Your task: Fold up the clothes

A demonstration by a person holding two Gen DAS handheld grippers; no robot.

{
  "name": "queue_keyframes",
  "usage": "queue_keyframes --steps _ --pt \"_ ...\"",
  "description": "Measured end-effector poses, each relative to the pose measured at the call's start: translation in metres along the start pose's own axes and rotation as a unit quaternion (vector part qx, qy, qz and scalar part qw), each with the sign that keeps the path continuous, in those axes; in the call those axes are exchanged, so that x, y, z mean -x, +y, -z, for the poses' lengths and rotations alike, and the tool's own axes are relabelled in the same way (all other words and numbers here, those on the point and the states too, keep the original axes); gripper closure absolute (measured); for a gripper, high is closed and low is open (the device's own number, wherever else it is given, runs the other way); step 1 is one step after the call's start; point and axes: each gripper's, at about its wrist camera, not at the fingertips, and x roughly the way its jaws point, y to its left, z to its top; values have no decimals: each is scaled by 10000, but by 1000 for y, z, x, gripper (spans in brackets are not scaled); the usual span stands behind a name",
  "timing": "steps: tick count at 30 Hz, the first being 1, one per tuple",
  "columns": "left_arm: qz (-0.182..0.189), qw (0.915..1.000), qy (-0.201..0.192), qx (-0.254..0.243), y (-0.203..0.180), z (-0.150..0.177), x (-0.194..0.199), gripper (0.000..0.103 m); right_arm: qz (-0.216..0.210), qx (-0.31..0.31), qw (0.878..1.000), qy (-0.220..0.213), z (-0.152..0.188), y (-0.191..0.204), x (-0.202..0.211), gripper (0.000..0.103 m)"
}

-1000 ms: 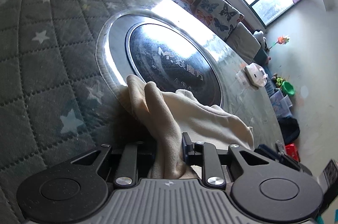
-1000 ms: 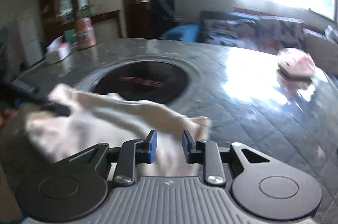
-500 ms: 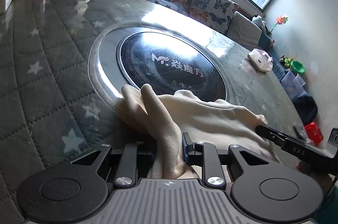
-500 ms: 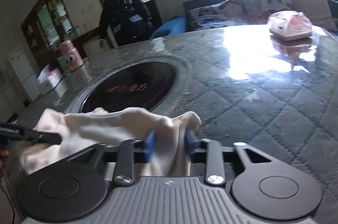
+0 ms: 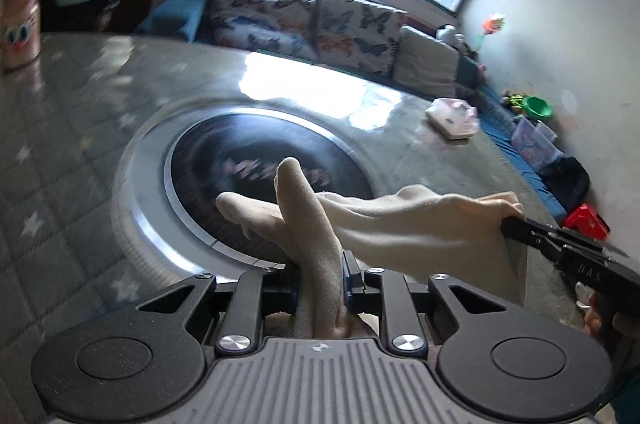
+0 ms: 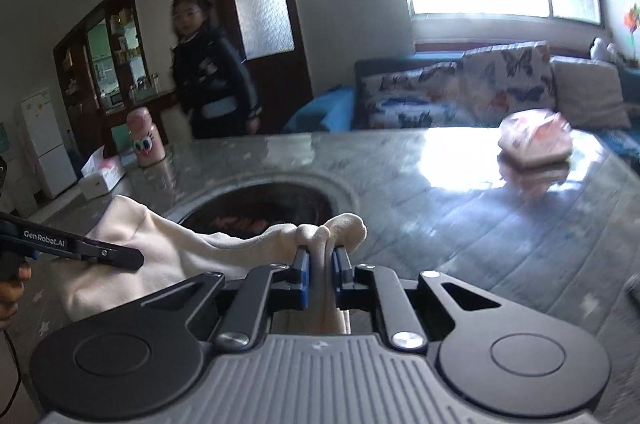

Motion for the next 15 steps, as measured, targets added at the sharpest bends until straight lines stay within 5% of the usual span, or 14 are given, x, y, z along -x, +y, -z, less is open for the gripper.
queue_keyframes --steps 15 --pt "649 9964 77 -548 -83 -46 -65 82 1021 113 9942 -321 -32 -66 35 93"
